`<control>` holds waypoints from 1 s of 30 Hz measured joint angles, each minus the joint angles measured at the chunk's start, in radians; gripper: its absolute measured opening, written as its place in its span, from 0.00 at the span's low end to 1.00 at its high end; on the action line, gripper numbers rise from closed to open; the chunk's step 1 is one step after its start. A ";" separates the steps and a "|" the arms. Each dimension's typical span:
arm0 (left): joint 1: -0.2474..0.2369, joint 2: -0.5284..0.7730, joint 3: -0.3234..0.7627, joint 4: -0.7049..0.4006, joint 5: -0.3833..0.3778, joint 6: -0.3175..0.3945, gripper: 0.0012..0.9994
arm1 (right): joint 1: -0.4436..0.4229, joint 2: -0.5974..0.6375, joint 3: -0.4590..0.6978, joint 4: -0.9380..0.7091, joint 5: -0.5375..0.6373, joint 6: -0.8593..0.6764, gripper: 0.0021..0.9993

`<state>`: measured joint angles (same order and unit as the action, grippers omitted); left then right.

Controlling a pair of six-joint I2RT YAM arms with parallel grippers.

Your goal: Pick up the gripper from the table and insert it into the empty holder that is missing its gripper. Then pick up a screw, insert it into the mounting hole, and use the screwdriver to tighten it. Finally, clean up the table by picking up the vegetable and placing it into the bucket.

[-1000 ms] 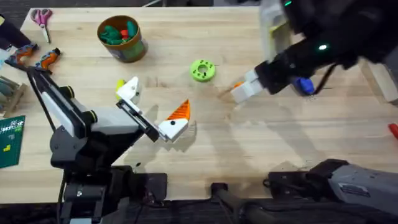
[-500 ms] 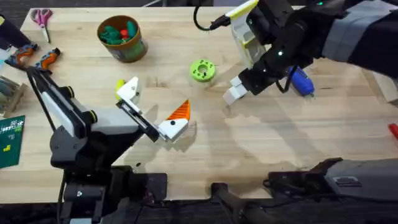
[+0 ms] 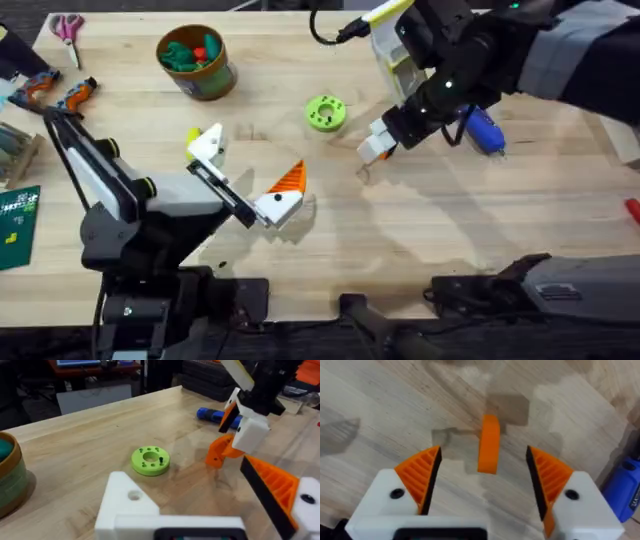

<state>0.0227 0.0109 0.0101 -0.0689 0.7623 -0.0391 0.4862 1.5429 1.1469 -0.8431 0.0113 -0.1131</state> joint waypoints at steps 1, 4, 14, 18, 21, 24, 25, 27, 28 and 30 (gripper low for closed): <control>0.000 0.000 0.000 0.000 0.000 0.000 0.99 | 0.000 0.000 0.000 -0.002 0.000 0.000 0.97; 0.000 0.000 0.000 0.000 0.000 0.000 0.99 | 0.000 0.000 0.000 -0.011 0.000 0.000 0.88; 0.000 0.000 0.000 0.000 0.000 0.000 0.99 | 0.000 0.017 0.000 -0.021 0.005 -0.011 0.13; 0.000 0.000 0.000 0.000 0.000 0.000 0.99 | 0.000 0.022 0.006 -0.020 0.008 -0.008 0.01; 0.000 0.000 0.000 0.000 0.000 0.000 0.99 | 0.000 0.022 0.013 -0.027 0.007 -0.007 0.01; 0.000 0.000 0.000 0.000 0.000 0.000 0.99 | -0.001 0.026 0.052 -0.058 -0.023 -0.007 0.01; 0.000 0.000 0.000 0.000 0.001 0.000 0.99 | -0.004 0.028 0.074 -0.063 -0.050 -0.007 0.01; 0.000 0.000 0.000 0.000 0.001 0.000 0.99 | -0.014 0.028 0.125 -0.067 -0.130 -0.007 0.01; 0.000 0.000 0.000 0.000 0.002 0.000 0.99 | -0.022 0.028 0.150 -0.066 -0.176 -0.007 0.01; 0.000 0.000 0.000 -0.001 0.005 0.000 0.99 | -0.044 0.028 0.189 -0.063 -0.284 -0.007 0.01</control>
<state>0.0227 0.0109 0.0101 -0.0696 0.7677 -0.0391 0.4421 1.5707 1.3355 -0.9066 -0.2728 -0.1204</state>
